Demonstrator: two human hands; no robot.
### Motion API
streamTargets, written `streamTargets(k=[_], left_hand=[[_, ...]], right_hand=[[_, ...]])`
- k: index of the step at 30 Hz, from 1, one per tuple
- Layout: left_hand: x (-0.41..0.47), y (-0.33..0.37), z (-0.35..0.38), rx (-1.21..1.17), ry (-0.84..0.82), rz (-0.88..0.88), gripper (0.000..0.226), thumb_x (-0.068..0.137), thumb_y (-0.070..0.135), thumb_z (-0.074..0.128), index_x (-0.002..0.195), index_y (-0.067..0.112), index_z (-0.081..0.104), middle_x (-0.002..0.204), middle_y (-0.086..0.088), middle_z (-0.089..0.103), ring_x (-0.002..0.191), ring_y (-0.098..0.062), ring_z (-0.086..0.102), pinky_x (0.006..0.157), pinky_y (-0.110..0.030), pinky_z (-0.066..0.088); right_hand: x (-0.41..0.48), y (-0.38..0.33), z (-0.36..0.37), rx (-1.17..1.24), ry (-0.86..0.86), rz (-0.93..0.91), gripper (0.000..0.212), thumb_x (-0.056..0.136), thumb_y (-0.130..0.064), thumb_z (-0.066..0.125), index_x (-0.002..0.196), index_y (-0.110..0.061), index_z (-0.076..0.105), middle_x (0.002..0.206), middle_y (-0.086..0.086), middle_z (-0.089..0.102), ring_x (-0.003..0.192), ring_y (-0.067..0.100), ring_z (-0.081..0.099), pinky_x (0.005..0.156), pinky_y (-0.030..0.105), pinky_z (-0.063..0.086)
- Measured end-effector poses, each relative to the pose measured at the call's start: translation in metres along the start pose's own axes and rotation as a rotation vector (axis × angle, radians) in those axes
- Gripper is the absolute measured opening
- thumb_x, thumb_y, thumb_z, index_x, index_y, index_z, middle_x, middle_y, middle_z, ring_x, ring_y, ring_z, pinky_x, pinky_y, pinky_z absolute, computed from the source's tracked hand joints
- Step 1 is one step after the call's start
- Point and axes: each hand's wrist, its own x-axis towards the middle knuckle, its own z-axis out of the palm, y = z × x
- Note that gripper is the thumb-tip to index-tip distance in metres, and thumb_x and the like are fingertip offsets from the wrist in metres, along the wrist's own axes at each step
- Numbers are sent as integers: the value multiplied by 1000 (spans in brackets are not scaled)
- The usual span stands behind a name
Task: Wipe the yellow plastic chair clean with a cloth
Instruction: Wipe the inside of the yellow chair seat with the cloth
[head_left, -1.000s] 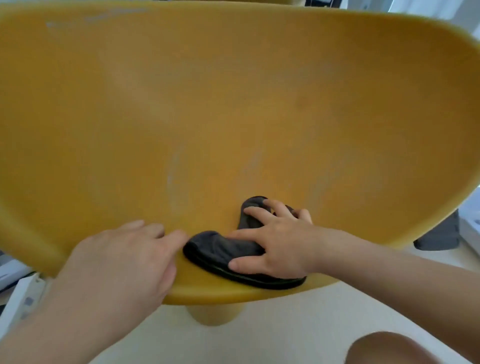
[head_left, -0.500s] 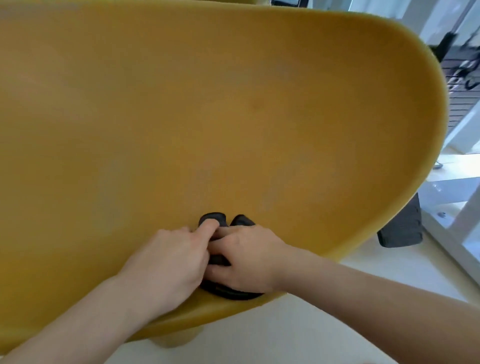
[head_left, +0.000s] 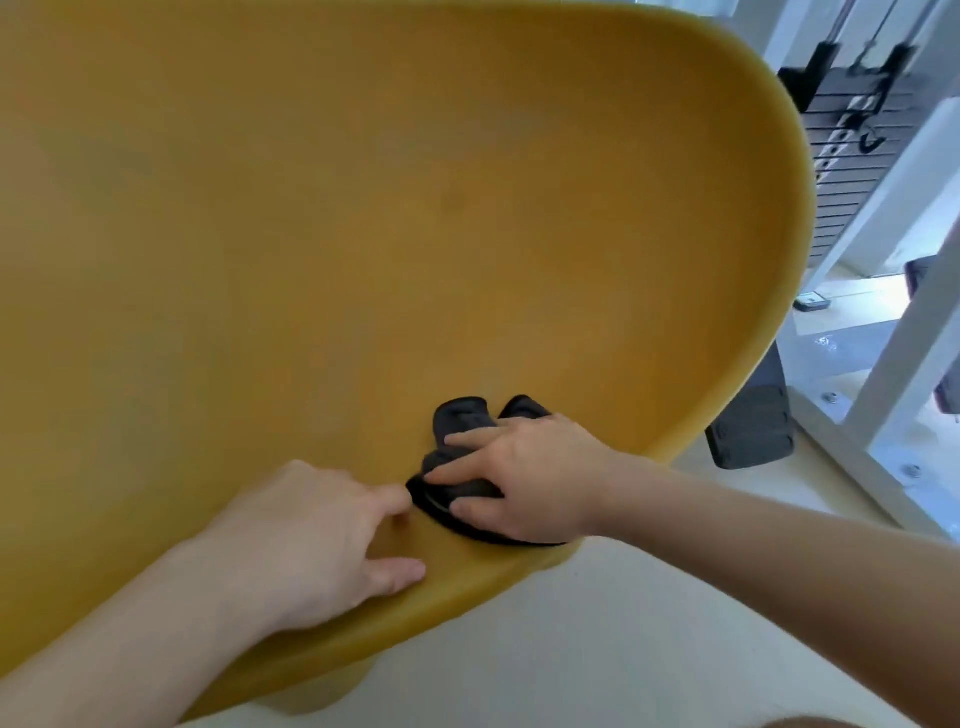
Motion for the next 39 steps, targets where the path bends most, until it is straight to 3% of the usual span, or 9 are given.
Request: streamTargets(k=[8, 14, 18, 22, 24, 27, 30, 35, 39], left_hand=[[27, 12, -2, -230, 55, 164, 39, 88, 69, 40, 118, 44, 45, 123, 21, 43, 109, -11, 52, 93, -30, 43], [52, 28, -1, -273, 259, 152, 18, 90, 51, 48, 97, 37, 40, 100, 14, 45, 80, -9, 47, 68, -25, 38], [66, 31, -2, -513, 503, 151, 3, 95, 29, 43, 96, 32, 44, 98, 18, 44, 87, -5, 45, 71, -23, 38], [93, 68, -13, -750, 374, 218, 16, 98, 40, 40, 88, 29, 45, 85, 7, 56, 76, -11, 50, 67, -34, 42], [111, 89, -26, -838, 269, 246, 20, 98, 47, 39, 111, 36, 48, 106, 9, 60, 90, -4, 55, 76, -28, 45], [133, 127, -40, -638, 165, 286, 68, 94, 63, 31, 151, 40, 2, 160, 11, 7, 146, -12, 11, 118, -31, 17], [128, 138, -41, -358, 78, 264, 81, 90, 71, 24, 151, 33, -14, 161, 4, -14, 148, -20, -8, 120, -38, 7], [87, 79, -38, -184, -72, 140, 67, 91, 68, 31, 149, 34, 24, 156, 0, 27, 134, -25, 37, 110, -35, 34], [52, 26, -22, -84, -98, 46, 45, 90, 65, 40, 105, 28, 59, 94, 4, 62, 73, -14, 55, 69, -33, 49]], right_hand=[[-31, 138, -49, -349, 41, 559, 39, 92, -57, 32, 128, -58, 47, 147, -18, 39, 131, 25, 39, 104, 55, 27], [11, 31, 3, -62, 34, 31, 47, 91, -54, 37, 136, -42, 40, 150, -2, 38, 128, 32, 43, 101, 55, 35], [-6, 51, -12, 219, -13, -24, 59, 85, -51, 52, 139, -36, 30, 150, -11, 29, 137, 23, 29, 106, 51, 27], [-30, 76, -18, -10, 115, -15, 40, 83, -43, 49, 122, -34, 47, 126, -11, 50, 114, 23, 51, 85, 43, 43], [-34, 110, -31, -112, 106, 37, 33, 84, -40, 49, 117, -37, 50, 122, -13, 53, 110, 22, 54, 85, 44, 44], [-33, 180, -67, -348, 147, 300, 39, 88, -41, 49, 127, -42, 47, 146, -11, 40, 137, 28, 35, 106, 58, 28], [-25, 197, -74, -404, 114, 403, 45, 89, -47, 47, 134, -44, 43, 157, -5, 27, 146, 34, 19, 112, 63, 15], [-28, 113, -35, -161, 23, 201, 51, 87, -70, 35, 128, -42, 46, 143, -4, 44, 133, 35, 39, 106, 59, 28], [3, 39, -10, 37, 71, -105, 37, 91, -56, 41, 121, -36, 50, 129, -6, 53, 112, 31, 54, 91, 50, 43]])
